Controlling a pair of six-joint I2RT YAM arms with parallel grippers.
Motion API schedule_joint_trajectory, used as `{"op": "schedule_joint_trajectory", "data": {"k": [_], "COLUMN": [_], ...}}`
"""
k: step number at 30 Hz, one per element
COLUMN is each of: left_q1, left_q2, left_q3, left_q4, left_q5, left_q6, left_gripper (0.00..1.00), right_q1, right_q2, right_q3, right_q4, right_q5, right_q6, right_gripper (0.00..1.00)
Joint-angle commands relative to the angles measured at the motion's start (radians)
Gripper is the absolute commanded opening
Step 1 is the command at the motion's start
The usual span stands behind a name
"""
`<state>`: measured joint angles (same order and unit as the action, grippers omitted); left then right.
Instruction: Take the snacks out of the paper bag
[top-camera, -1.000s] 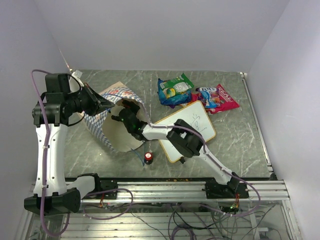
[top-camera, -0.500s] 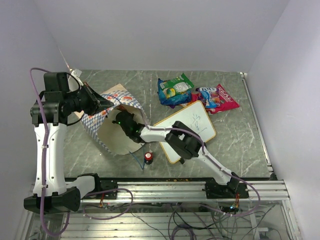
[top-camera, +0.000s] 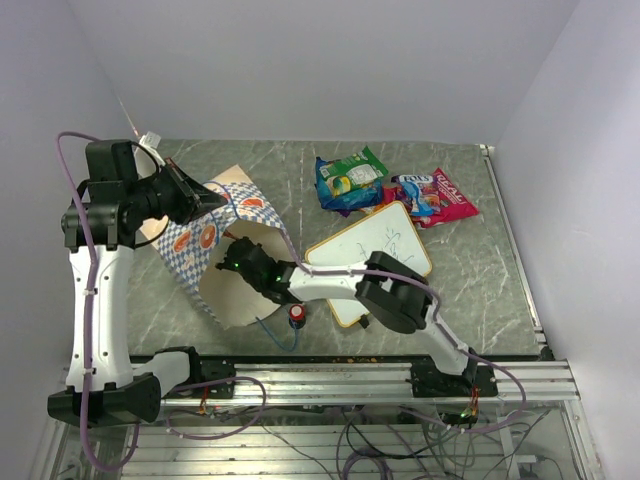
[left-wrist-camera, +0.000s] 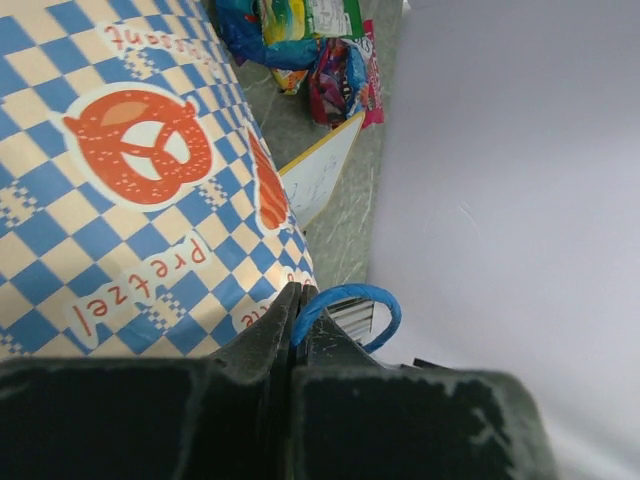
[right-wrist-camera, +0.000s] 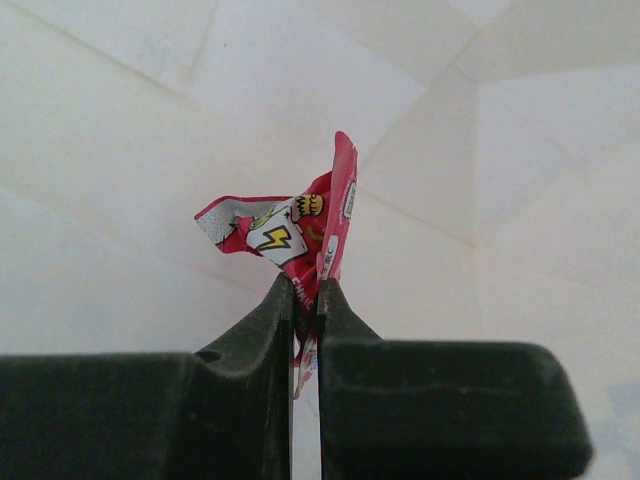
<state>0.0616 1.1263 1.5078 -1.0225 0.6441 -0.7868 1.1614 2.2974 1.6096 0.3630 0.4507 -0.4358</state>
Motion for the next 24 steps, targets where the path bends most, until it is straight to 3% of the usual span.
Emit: {"op": "schedule_joint_trajectory", "data": {"k": [1, 8, 24], "left_q1": [-0.005, 0.002, 0.061], "left_q2": [0.012, 0.033, 0.083], "left_q3": [0.014, 0.029, 0.031], "left_q4": [0.051, 0.030, -0.020], "left_q5": [0.016, -0.007, -0.062], "left_q6": [-0.009, 0.017, 0.089], "left_gripper": [0.07, 0.07, 0.07], "right_q1": [0.028, 0.029, 0.026], "right_q2": [-0.129, -0.229, -0.284], "right_q3": [-0.085, -0.116, -0.183], "right_q4": [-0.013, -0.074, -0.188], "right_q5": [-0.039, -0.055, -0.071], "right_q6": [0.070, 0.110, 0.163], "right_gripper": [0.00, 0.00, 0.00]}}
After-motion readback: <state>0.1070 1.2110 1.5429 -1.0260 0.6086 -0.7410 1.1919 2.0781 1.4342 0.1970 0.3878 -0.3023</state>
